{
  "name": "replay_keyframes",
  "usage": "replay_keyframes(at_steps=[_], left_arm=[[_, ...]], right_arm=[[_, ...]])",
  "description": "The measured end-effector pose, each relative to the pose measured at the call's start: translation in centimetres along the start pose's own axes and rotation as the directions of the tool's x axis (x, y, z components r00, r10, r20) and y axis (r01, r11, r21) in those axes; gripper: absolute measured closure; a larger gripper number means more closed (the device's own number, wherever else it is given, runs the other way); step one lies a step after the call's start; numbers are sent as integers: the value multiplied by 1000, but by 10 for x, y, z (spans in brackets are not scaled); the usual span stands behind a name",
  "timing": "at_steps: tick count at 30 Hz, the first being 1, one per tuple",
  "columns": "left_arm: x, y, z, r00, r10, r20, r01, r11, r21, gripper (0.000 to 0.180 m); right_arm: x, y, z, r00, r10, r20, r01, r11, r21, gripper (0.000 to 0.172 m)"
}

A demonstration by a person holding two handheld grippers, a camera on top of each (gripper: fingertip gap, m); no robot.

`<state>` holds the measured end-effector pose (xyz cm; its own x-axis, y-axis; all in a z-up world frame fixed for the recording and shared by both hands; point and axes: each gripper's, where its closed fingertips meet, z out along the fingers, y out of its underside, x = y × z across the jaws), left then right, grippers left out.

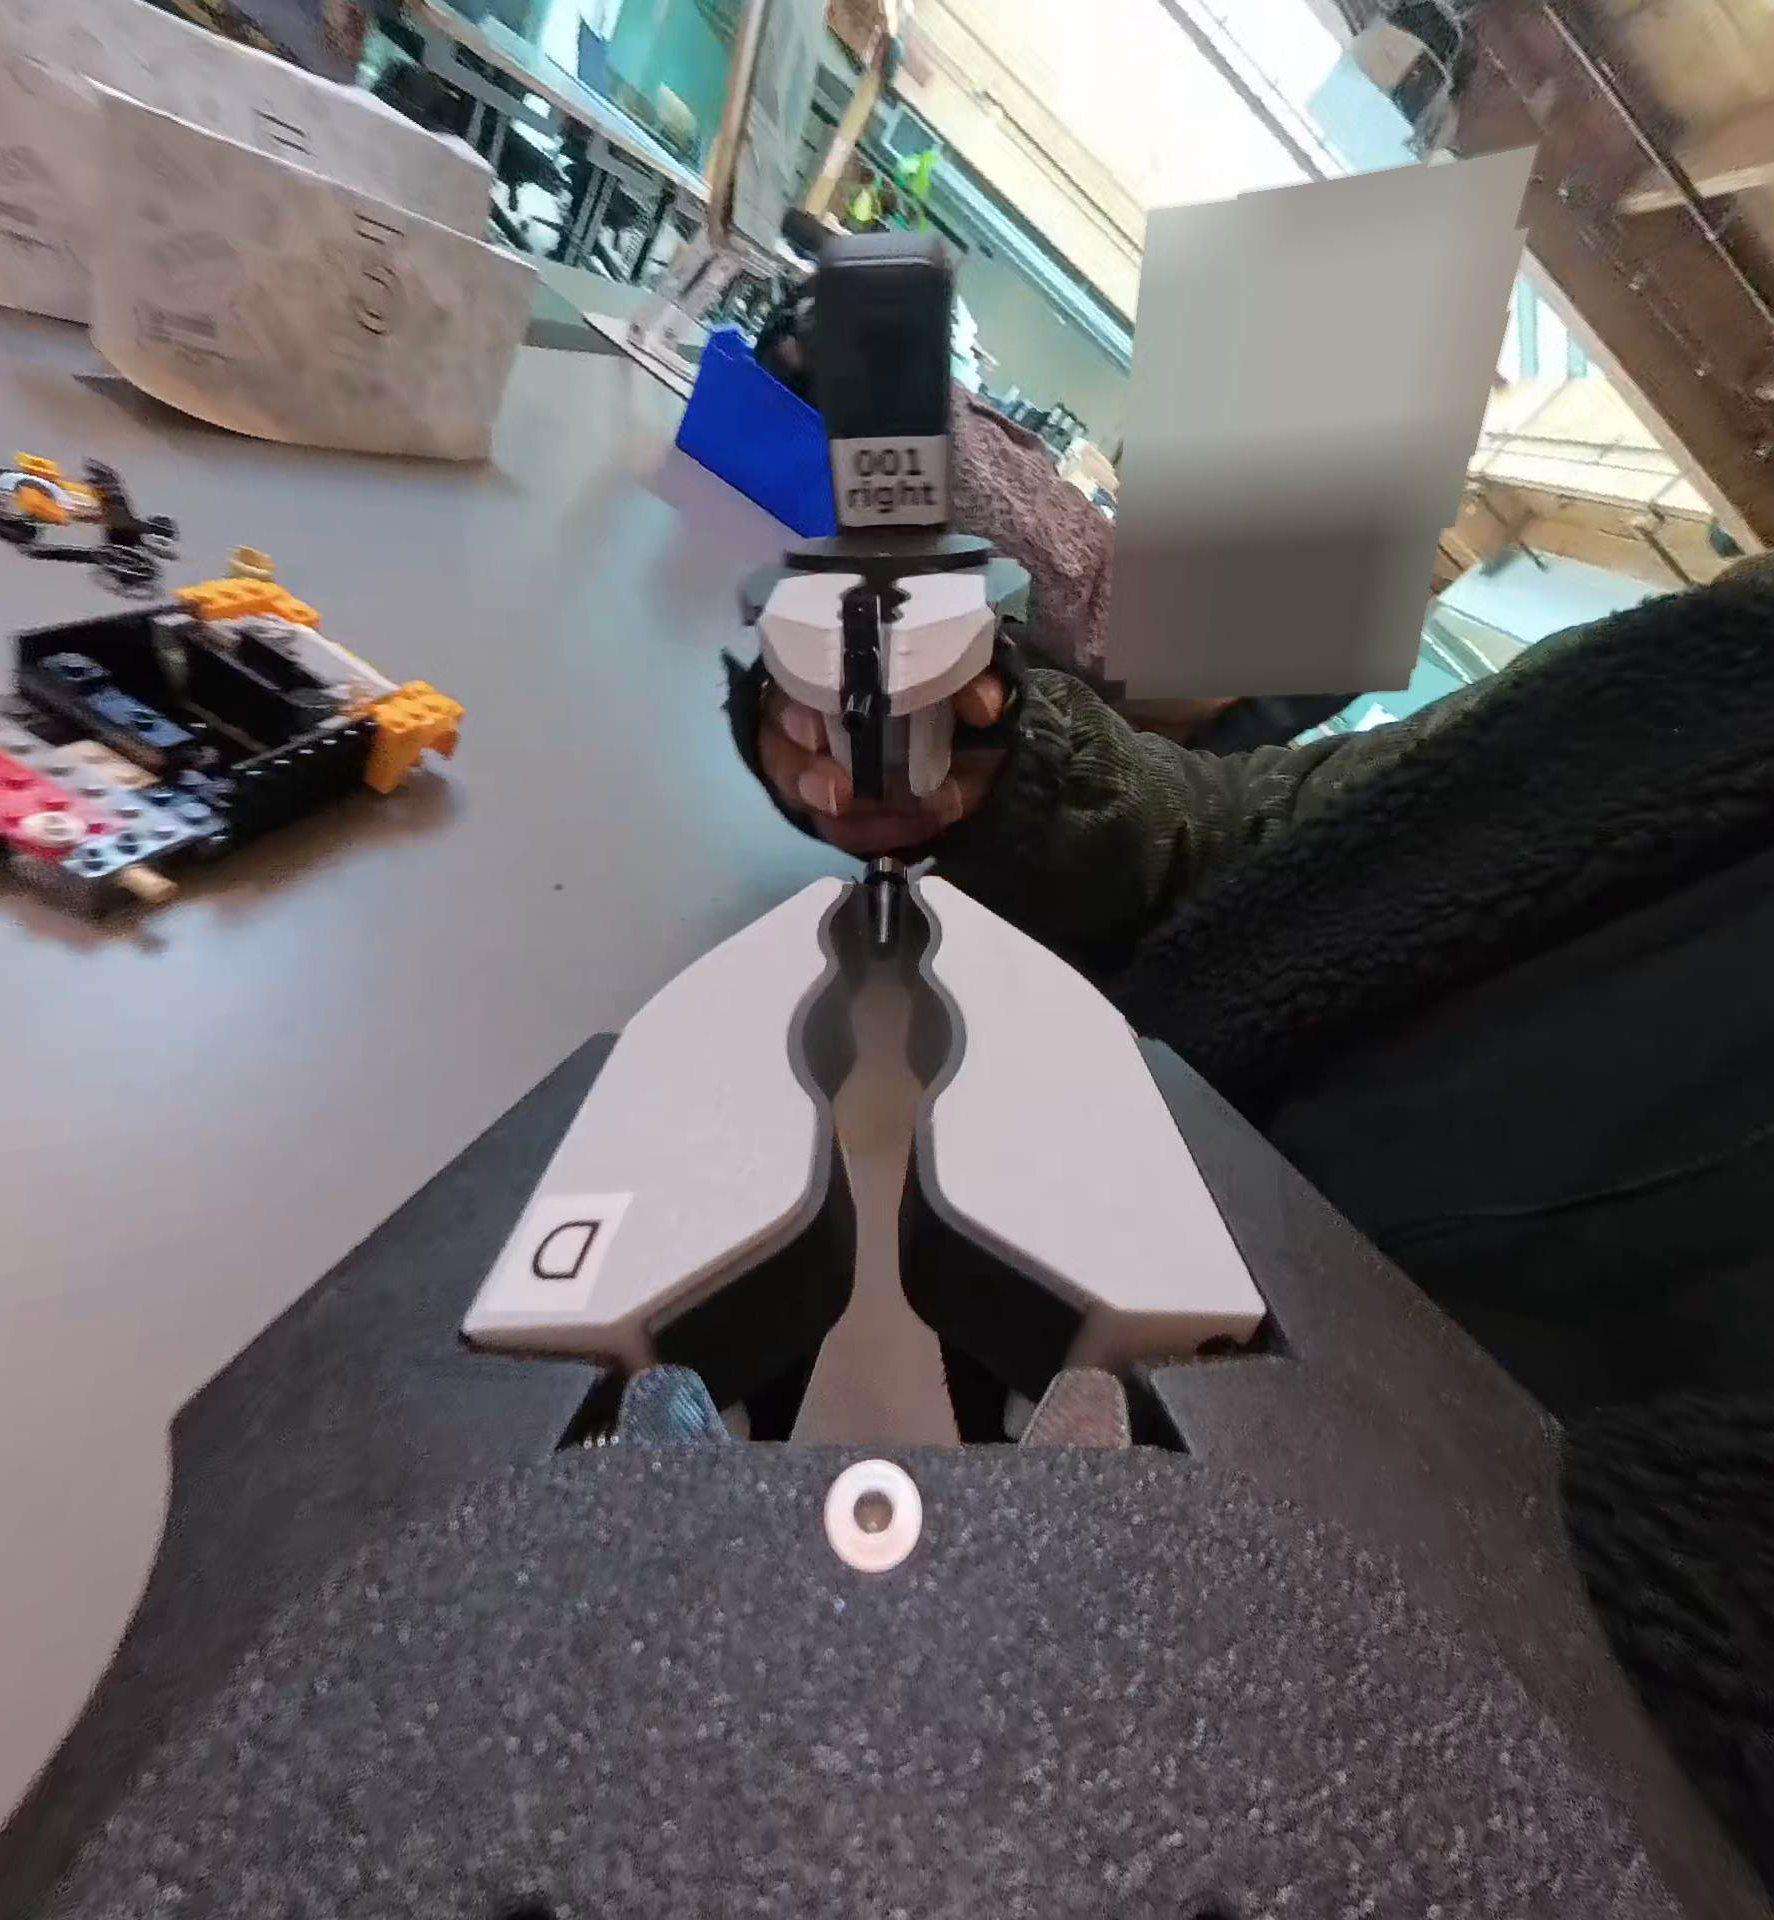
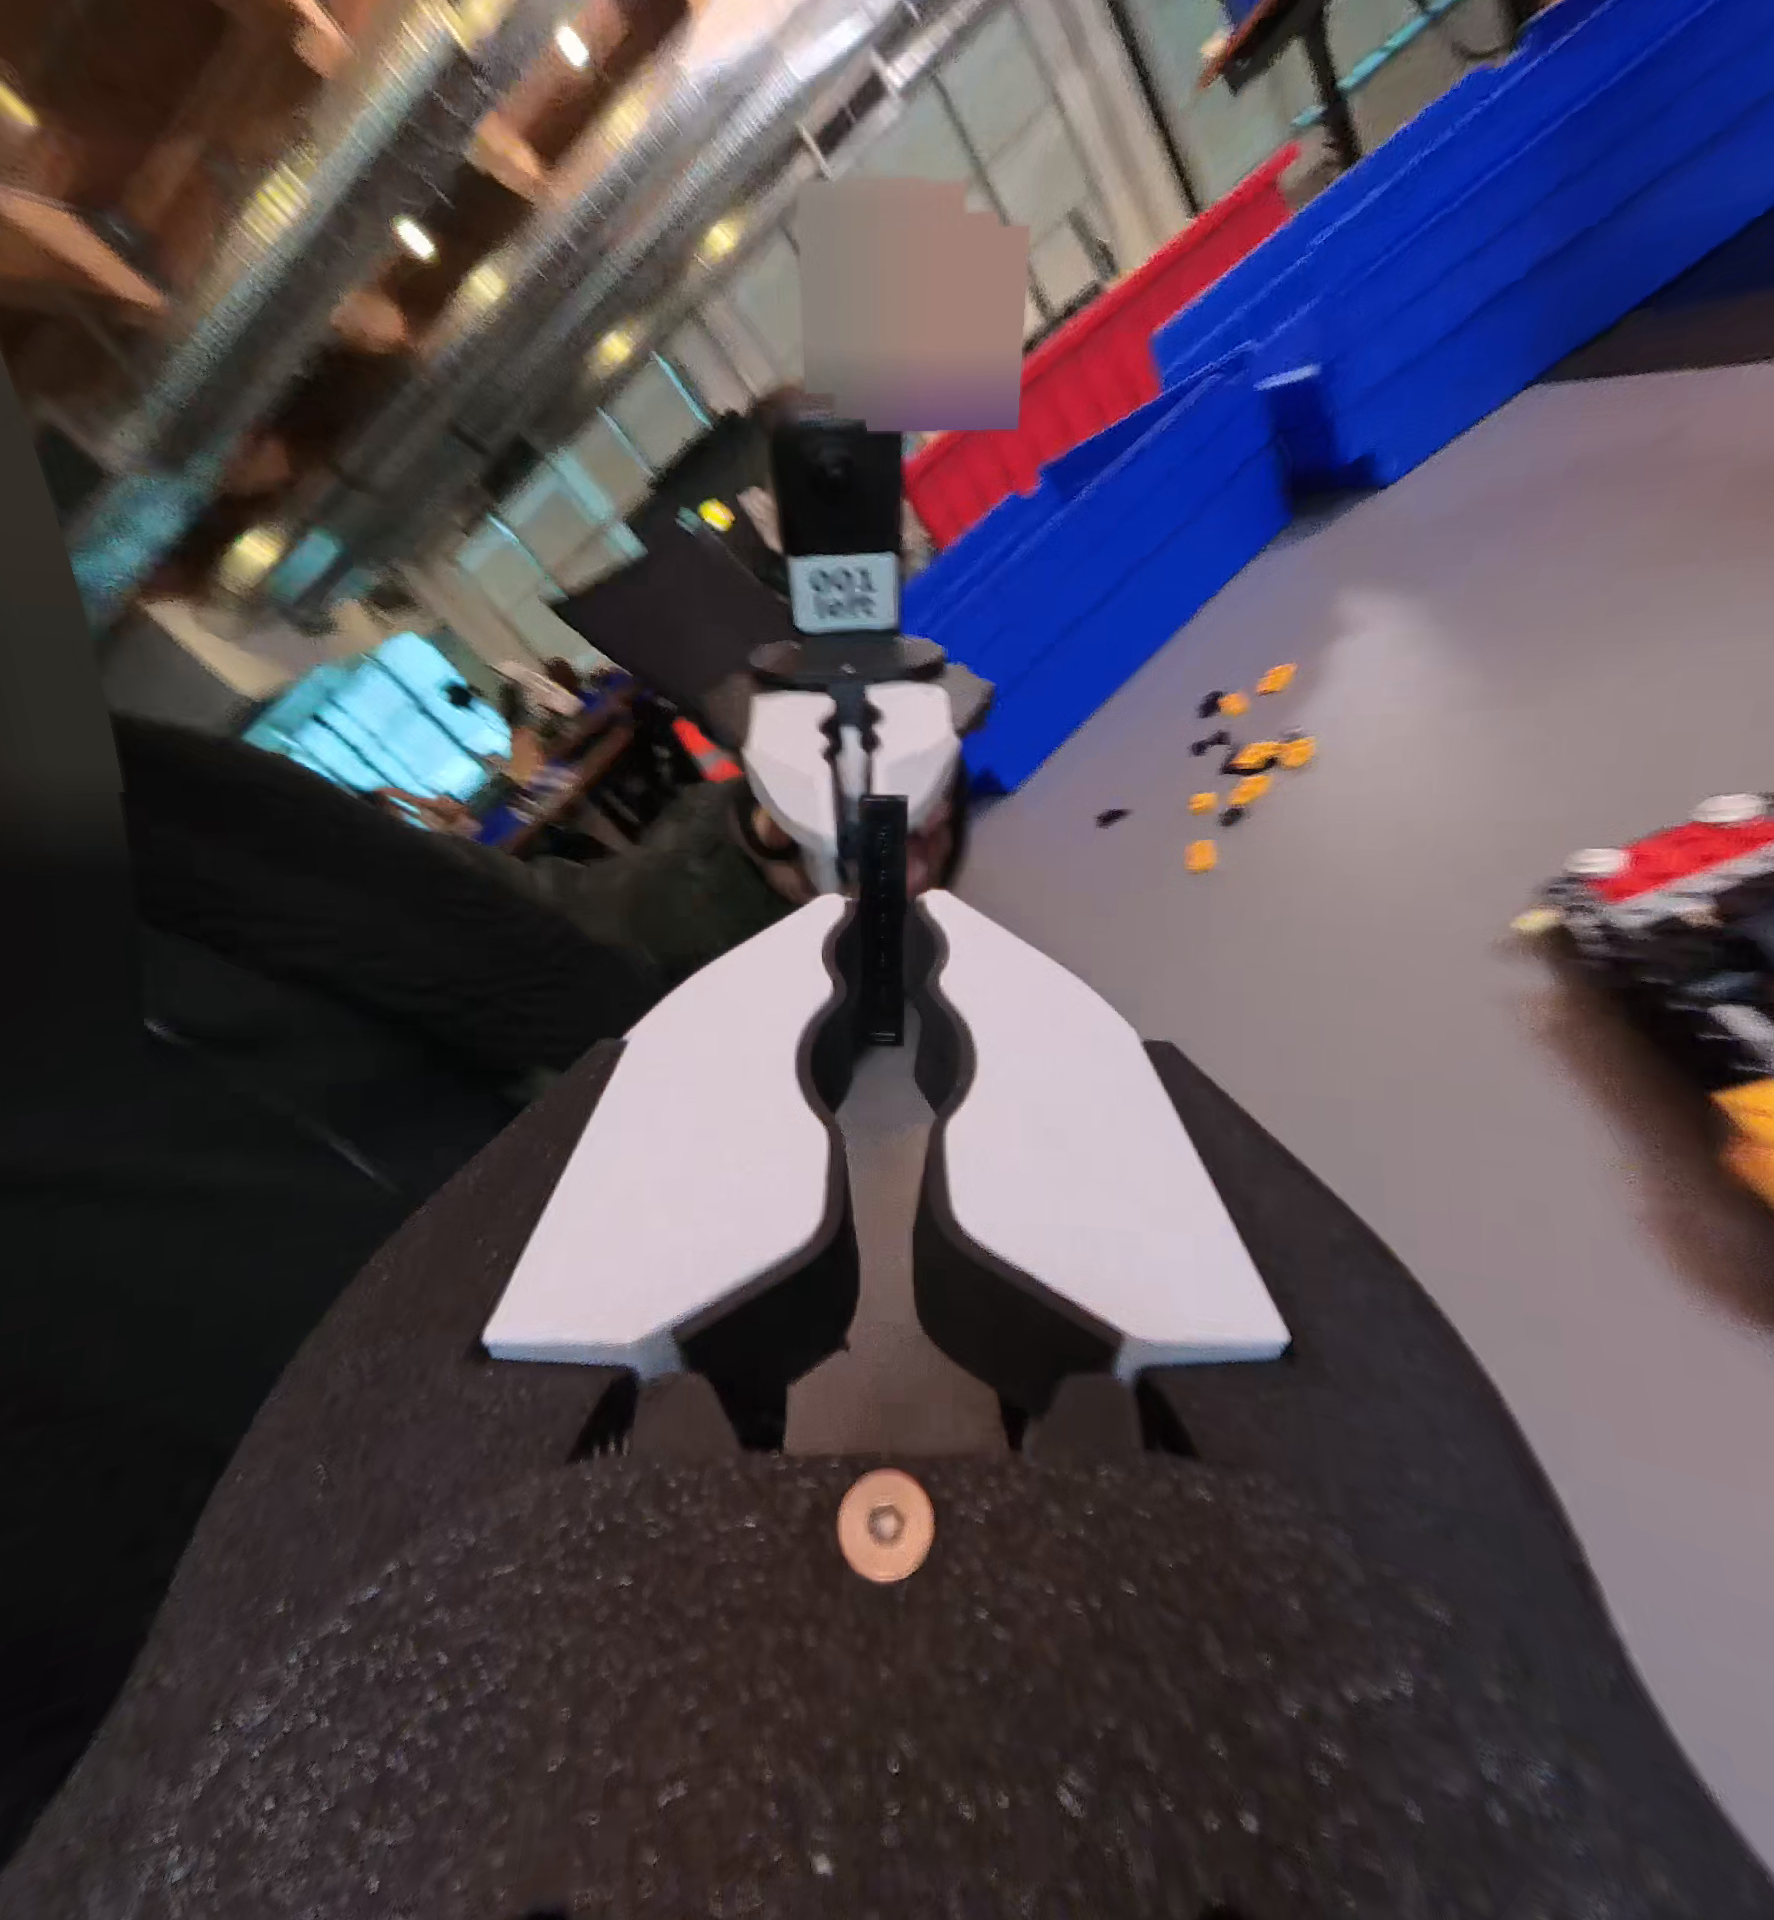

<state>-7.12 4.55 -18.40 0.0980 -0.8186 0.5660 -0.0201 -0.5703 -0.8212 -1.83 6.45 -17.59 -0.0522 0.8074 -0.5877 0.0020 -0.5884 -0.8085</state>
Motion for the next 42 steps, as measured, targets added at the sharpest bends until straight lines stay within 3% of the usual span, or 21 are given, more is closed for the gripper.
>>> replay_keyframes(at_steps=[6,17,23,29,33,38,42], left_arm=[[-1,6,9,998,62,30,-61,998,-34,175],[-1,15,17,1000,23,2,-23,998,-66,175],[-9,22,17,999,18,41,-14,994,-104,175],[-8,26,21,998,49,40,-43,990,-131,175],[-17,40,21,994,54,94,-33,977,-210,175],[-31,84,23,986,71,152,4,896,-443,175],[-28,79,22,981,143,130,-73,896,-437,159]], right_arm=[[-2,12,11,1000,-20,-1,19,998,-65,164],[-4,28,23,1000,-19,5,20,991,-131,164],[6,45,21,998,-26,-51,12,969,-246,164],[3,46,23,999,-20,-36,11,970,-241,164],[0,47,23,1000,-14,-14,10,970,-244,164],[4,60,25,999,-8,-39,-4,951,-308,164],[5,65,27,999,-9,-43,-6,945,-327,164]])
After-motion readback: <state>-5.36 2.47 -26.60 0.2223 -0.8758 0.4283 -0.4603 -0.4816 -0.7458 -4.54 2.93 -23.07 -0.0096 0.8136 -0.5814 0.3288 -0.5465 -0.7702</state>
